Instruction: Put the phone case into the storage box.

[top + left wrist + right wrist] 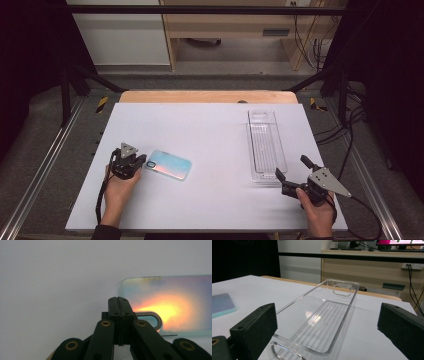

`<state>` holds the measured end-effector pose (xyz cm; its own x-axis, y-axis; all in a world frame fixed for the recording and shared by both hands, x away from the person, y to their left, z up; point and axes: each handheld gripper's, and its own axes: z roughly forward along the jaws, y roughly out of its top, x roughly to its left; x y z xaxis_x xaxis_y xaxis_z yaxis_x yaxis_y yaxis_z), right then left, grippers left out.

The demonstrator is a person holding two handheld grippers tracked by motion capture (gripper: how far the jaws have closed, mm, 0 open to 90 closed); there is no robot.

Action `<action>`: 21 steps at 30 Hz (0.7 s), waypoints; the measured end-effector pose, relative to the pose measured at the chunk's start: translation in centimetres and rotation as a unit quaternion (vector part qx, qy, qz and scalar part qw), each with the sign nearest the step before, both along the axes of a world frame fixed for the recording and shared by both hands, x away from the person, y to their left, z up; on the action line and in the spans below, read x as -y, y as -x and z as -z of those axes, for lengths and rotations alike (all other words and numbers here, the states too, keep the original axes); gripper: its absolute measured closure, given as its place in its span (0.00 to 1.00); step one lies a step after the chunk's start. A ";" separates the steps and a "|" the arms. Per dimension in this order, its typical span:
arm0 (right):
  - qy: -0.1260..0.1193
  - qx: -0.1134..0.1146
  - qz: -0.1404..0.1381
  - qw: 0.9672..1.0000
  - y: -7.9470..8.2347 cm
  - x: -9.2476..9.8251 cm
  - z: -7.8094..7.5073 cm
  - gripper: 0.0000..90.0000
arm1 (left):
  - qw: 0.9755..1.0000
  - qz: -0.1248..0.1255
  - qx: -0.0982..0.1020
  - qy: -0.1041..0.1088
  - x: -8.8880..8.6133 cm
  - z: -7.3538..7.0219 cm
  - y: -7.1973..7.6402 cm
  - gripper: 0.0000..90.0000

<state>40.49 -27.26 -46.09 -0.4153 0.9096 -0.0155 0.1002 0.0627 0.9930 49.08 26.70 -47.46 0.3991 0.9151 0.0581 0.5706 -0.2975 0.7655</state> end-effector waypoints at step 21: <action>-0.002 0.000 -0.002 1.000 0.6 0.2 -0.1 0.03 | 1.000 0.014 -0.006 -0.019 1.0 0.6 -0.4 1.00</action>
<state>39.84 -27.45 -45.97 -0.4196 0.9076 -0.0120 0.0998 0.0593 0.9932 49.49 25.70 -48.07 0.4246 0.9012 0.0875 0.5715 -0.3417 0.7460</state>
